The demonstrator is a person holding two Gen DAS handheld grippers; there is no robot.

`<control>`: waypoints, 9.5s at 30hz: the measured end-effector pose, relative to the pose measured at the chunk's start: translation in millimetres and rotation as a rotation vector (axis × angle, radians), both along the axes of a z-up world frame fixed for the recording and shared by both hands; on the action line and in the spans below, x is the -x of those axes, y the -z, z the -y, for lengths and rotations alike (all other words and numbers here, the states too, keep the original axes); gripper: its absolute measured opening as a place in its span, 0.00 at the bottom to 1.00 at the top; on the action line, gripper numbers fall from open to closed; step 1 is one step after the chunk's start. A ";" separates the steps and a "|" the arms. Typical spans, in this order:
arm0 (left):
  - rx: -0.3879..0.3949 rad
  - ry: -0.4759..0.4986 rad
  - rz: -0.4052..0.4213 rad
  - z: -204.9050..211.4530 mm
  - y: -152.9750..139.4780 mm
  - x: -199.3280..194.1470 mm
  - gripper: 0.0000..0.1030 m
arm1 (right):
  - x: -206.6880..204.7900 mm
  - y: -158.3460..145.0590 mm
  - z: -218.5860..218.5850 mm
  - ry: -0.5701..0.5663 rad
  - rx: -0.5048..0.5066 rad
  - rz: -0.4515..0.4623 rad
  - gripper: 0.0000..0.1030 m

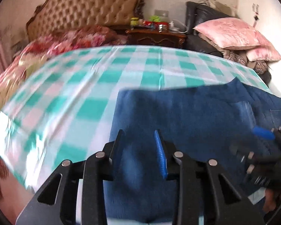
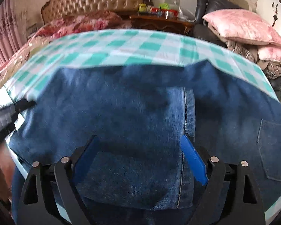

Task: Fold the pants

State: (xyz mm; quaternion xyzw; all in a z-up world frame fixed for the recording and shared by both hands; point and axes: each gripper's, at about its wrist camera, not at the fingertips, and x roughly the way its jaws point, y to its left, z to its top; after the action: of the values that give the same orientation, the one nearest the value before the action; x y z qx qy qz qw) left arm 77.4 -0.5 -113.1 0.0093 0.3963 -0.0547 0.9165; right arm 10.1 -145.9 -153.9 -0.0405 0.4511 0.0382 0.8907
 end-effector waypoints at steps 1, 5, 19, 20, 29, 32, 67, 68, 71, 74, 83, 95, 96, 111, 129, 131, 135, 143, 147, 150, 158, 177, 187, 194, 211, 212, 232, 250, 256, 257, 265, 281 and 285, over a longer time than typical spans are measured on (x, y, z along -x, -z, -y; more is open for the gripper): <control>0.003 0.017 -0.006 2.5 -2.9 -8.7 0.31 | 1.3 1.3 -2.6 -0.012 0.021 0.004 0.81; 0.056 0.098 -0.117 15.1 5.5 -54.2 0.23 | 1.3 4.3 -4.1 -0.036 0.040 -0.007 0.83; 0.125 0.097 -0.210 -18.1 29.4 -119.1 0.16 | -0.8 2.7 -3.5 -0.079 0.061 -0.043 0.84; 0.135 0.082 -0.202 -23.6 26.3 -117.0 0.16 | -2.9 1.6 -4.2 -0.079 0.070 -0.058 0.84; 0.226 -0.004 -0.095 -76.9 16.8 -9.7 0.23 | -30.2 -46.1 -27.4 -0.119 0.021 0.051 0.78; 0.192 -0.012 -0.122 -86.7 32.7 21.7 0.23 | -53.8 -35.9 -40.3 -0.142 0.045 0.015 0.76; -0.120 0.031 -0.020 -73.7 36.8 112.8 0.48 | -2.5 0.9 -5.9 -0.054 0.138 -0.070 0.78; -0.091 0.016 -0.016 -80.2 34.6 114.5 0.48 | -2.7 0.9 -5.4 -0.055 0.136 -0.070 0.78; 0.022 0.018 0.020 -91.7 21.3 119.9 0.48 | -3.1 2.1 -3.2 -0.051 0.124 -0.070 0.81; 0.109 0.071 0.043 -80.7 11.0 116.1 0.49 | -3.8 2.4 -2.0 -0.048 0.118 -0.071 0.82; -0.007 0.068 0.042 -42.9 37.6 76.9 0.61 | -3.4 2.8 -3.3 -0.045 0.125 -0.072 0.82; 0.298 0.013 -0.025 -85.3 40.9 81.7 0.48 | -3.3 3.3 -3.5 -0.022 0.132 -0.072 0.85; 0.306 0.018 -0.032 -82.5 42.0 81.0 0.44 | -3.1 3.3 -3.4 -0.022 0.133 -0.072 0.85; 0.315 0.033 0.007 -69.9 18.8 86.9 0.15 | -68.8 -68.7 -89.5 -0.224 -0.100 -0.156 0.83; 0.251 -0.015 0.109 -46.8 -14.9 96.5 0.46 | -132.8 -5.5 -197.3 -0.345 0.090 -0.393 0.22; 0.338 -0.068 0.083 -54.1 -10.7 96.4 0.61 | -131.4 -10.3 -189.4 -0.329 0.052 -0.383 0.21; 0.452 -0.121 0.011 -50.7 0.4 90.7 0.60 | -130.5 -19.2 -177.6 -0.316 0.001 -0.367 0.20; 0.317 -0.098 0.057 -10.9 -19.6 90.4 0.12 | -143.9 -63.9 -132.4 -0.291 -0.241 -0.365 0.20; 0.198 0.001 0.239 35.8 -79.1 98.5 0.11 | -141.8 -125.0 -71.6 -0.270 -0.382 -0.287 0.20; 0.132 0.106 0.370 86.4 -121.2 105.3 0.11 | -133.5 -174.5 -7.7 -0.230 -0.451 -0.194 0.20; 0.049 0.453 0.497 264.1 -155.3 132.3 0.11 | -83.7 -210.6 204.3 -0.039 -0.527 -0.037 0.20; -0.291 0.758 0.440 445.8 -42.0 168.4 0.11 | -38.7 -61.9 374.5 0.094 -0.548 -0.111 0.15; -0.399 0.866 0.453 520.7 -28.3 177.6 0.11 | -32.2 -64.1 432.1 0.098 -0.459 -0.070 0.15; -0.397 0.883 0.438 529.9 -20.3 182.9 0.11 | -20.3 -53.3 446.8 0.101 -0.513 -0.034 0.15; 0.185 0.830 0.193 452.9 -88.1 123.2 0.47 | 12.7 -50.7 457.5 0.366 -0.150 0.129 0.43; 0.216 0.797 0.179 447.5 -94.9 104.5 0.47 | 20.8 -54.8 458.4 0.425 -0.107 0.147 0.43; 0.153 0.851 -0.072 530.5 -60.9 -60.5 0.21 | 68.2 -13.7 379.2 0.578 0.145 0.032 0.33; -0.005 0.772 -0.143 440.0 -35.5 31.2 0.35 | 69.5 -12.3 370.8 0.588 0.191 0.035 0.34; -0.025 0.722 -0.098 418.9 -22.7 66.6 0.43 | 60.0 -38.5 374.2 0.601 0.161 0.055 0.34; -0.014 0.712 -0.092 416.8 -21.5 67.0 0.44 | 55.5 -45.8 373.9 0.600 0.162 0.073 0.37; 0.061 0.697 -0.150 417.3 -18.8 69.9 0.98 | -27.5 -34.5 375.6 0.498 0.140 0.024 0.49; 0.016 0.562 -0.204 400.7 -21.3 32.9 0.68 | -19.3 -23.9 383.9 0.541 0.176 0.033 0.72; 0.007 0.575 -0.193 399.5 -20.9 33.5 0.68 | 0.4 -36.2 375.3 0.551 0.161 0.061 0.72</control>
State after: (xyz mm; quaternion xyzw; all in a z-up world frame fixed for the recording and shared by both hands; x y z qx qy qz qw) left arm 44.0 -400.0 -92.2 0.1129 0.4625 -0.3139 0.8215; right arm 9.6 -521.2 -117.7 0.0120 0.4199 -0.2423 0.8745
